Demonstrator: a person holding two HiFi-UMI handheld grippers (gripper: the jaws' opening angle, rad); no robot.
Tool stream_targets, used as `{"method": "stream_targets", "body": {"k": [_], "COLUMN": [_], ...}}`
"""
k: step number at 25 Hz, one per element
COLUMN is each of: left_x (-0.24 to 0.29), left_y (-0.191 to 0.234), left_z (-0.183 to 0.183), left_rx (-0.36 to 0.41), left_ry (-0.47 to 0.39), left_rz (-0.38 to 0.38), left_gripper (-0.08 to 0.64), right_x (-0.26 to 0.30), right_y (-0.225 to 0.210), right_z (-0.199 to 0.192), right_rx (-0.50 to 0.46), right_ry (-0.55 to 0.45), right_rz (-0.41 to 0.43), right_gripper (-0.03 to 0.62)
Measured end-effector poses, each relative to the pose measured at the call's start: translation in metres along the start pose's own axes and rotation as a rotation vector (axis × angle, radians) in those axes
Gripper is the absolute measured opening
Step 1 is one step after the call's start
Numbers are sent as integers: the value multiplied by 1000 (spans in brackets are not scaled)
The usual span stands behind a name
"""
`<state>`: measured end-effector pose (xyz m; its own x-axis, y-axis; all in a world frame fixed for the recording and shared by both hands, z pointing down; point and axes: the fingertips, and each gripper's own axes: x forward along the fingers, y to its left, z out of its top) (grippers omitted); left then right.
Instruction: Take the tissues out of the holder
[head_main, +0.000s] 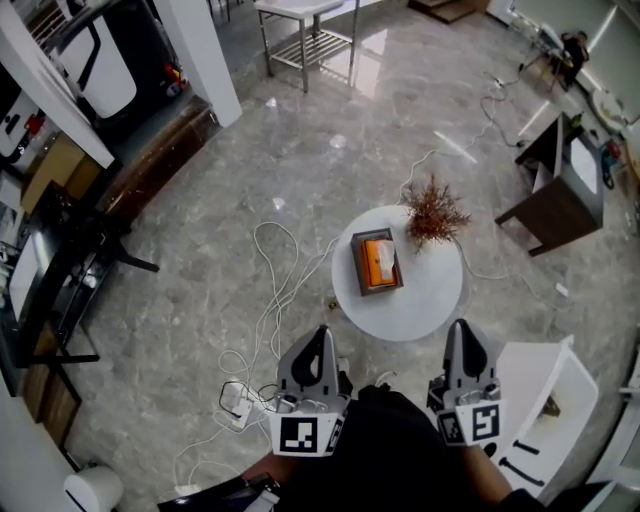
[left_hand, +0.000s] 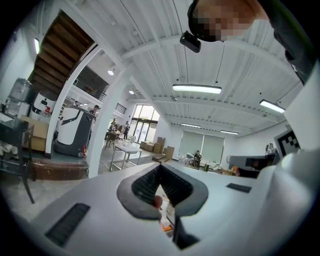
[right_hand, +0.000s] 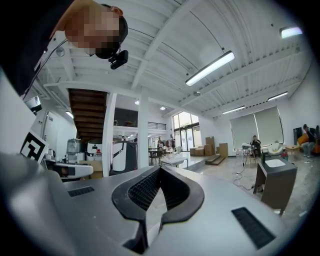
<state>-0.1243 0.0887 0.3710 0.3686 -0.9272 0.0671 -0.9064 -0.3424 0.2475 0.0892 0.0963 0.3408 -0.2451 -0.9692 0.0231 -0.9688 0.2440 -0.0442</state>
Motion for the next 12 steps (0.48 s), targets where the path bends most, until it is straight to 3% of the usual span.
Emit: {"method": "stream_targets", "body": {"k": [2,6,12], "left_x": [0,-18,-28], "left_y": [6,11,15], "left_z": [9,6,7], "left_rx": [7,33,26], "left_ry": [-36,-14,-43], "left_rz": [16,33,107], "left_gripper": [0,0,0], "right_x": [-5,-10,4], "right_y": [-8,-17,14], "right_z": [-7,-10,-5], "right_rx": [-5,-24,-6], "right_ry": [16,54,23], "right_rz": [-17,-32,99], "right_gripper": [6,6,6]}}
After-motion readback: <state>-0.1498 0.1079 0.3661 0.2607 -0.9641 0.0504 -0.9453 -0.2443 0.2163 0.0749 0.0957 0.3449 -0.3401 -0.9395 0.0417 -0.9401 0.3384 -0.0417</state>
